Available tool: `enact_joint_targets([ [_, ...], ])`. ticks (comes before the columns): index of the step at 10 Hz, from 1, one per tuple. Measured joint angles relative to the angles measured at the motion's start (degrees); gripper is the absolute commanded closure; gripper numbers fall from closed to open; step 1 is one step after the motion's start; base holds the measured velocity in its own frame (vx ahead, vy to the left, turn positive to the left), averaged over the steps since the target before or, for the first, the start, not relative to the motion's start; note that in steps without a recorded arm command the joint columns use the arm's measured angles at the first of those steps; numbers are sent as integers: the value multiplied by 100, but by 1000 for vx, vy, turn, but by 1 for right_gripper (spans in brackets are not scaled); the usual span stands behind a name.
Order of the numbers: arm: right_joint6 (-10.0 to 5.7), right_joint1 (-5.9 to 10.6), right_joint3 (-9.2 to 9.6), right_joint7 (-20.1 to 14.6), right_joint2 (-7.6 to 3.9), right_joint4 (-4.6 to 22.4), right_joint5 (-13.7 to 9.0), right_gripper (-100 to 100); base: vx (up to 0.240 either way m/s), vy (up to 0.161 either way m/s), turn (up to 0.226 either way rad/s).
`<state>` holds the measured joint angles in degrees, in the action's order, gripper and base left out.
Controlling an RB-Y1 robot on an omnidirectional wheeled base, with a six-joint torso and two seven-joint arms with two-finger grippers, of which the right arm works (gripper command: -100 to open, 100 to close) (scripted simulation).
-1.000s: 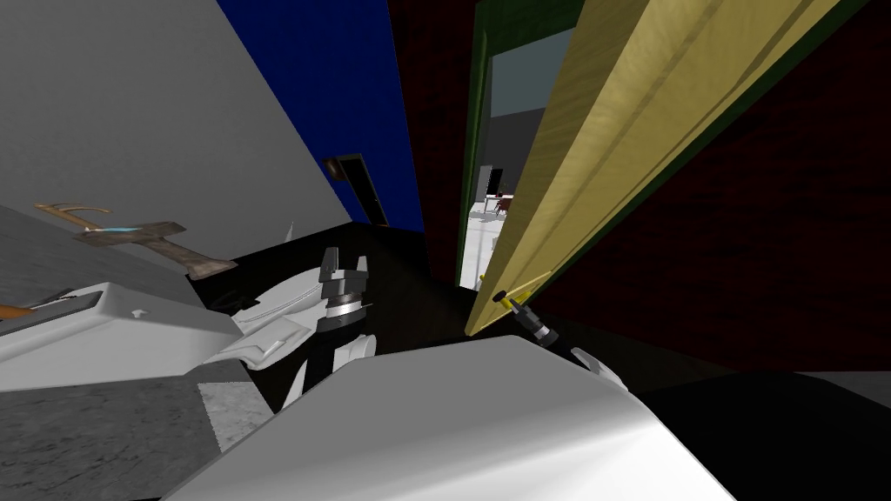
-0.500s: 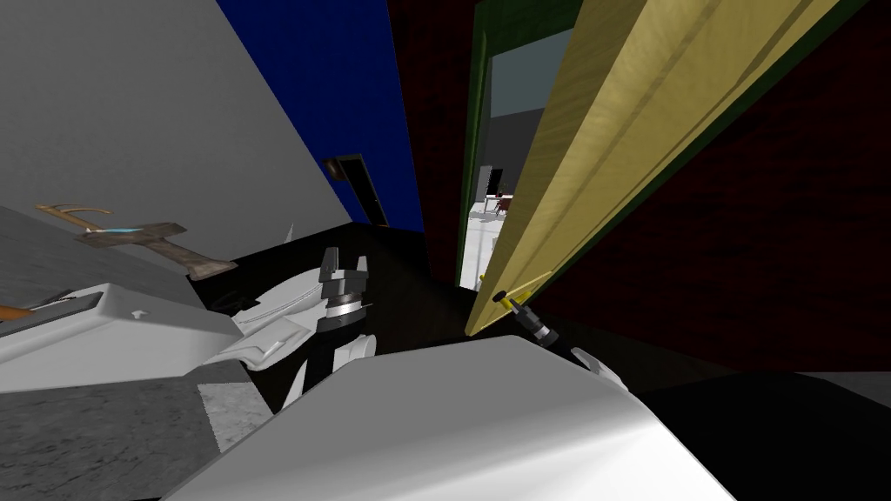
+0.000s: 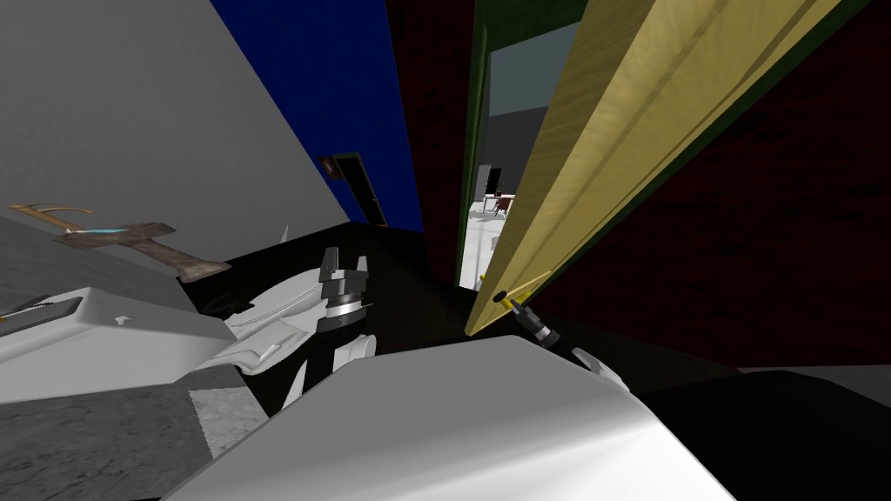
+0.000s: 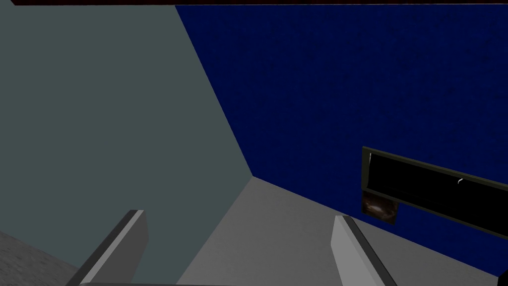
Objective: Pull the door open
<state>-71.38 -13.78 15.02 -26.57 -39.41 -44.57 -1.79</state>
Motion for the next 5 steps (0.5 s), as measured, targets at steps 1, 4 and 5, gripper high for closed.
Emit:
enact_joint_targets([
  [1,-19,-19,-2,1,-7,-16,-2,100,21,8,-2],
  [4,-24,-8,2,4,-2,-4,1,100,16,7,-5],
  [5,-18,-30,-1,4,-8,-26,-1,100,-17,-13,26],
])
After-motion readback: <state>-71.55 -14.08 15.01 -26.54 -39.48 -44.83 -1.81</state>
